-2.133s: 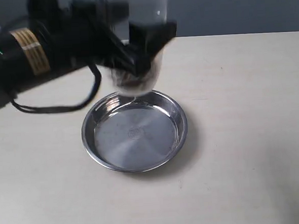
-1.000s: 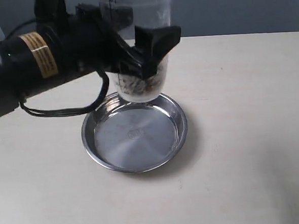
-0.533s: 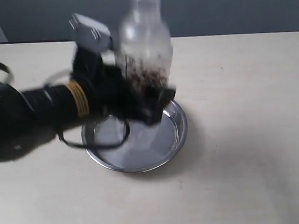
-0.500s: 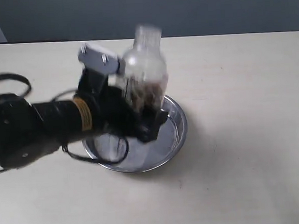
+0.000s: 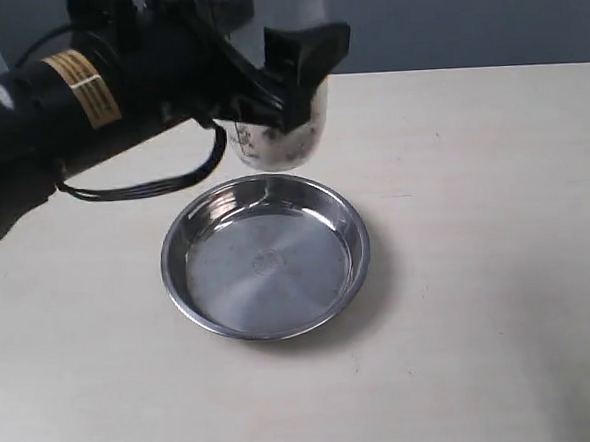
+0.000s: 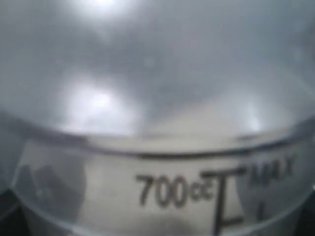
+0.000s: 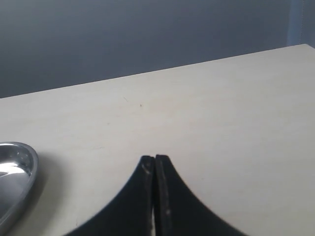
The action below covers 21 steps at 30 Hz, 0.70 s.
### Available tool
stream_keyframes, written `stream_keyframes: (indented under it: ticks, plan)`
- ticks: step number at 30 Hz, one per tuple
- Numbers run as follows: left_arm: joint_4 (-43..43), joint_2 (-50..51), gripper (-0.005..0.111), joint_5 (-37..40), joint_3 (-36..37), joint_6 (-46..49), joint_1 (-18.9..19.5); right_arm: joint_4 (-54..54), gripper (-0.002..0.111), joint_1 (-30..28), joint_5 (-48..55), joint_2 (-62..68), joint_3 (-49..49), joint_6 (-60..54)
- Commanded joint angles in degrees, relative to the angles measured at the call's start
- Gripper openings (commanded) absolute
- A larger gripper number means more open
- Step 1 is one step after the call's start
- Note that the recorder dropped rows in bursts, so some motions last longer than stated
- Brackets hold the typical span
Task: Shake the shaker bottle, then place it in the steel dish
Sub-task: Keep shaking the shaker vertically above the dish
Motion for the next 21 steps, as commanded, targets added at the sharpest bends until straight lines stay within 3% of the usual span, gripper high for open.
stream_keyframes:
  ticks: [1,4,7,9,12,17,19,21]
  plan:
    - [-0.6,10.8,0.0,6.1,5.3,-2.7,0.5,0.4,-0.001,-0.3,-0.5,-0.3,0.1,-0.2]
    - [-0.1,3.7,0.0,0.3,0.2,-0.1,0.9,1.3,-0.001,-0.3,-0.5,-0.3,0.1,-0.2]
    - [-2.1,-2.5,0.0,2.6,-6.4,2.5,0.9,1.3,-0.001,-0.3,-0.5,-0.3,0.1,-0.2]
    - [-5.8,0.8,0.0,8.1,-4.3,1.8,0.4,1.8,-0.001,-0.3,-0.5,-0.3,0.1,-0.2]
    - [-6.7,9.0,0.0,9.4,-1.0,1.8,0.4,1.9,-0.001,-0.2,-0.5,-0.3,0.1,-0.2]
    - [-3.6,-0.3,0.0,6.6,-7.1,2.4,0.3,2.3,-0.001,-0.3,-0.5,-0.3,0.1,-0.2]
    - [-3.9,0.3,0.0,9.2,-6.1,2.8,0.2,2.4,-0.001,-0.3,-0.5,-0.3,0.1,-0.2]
    - [-2.5,4.2,0.0,11.5,-3.4,12.9,2.4,2.4,-0.001,-0.3,-0.5,-0.3,0.1,-0.2]
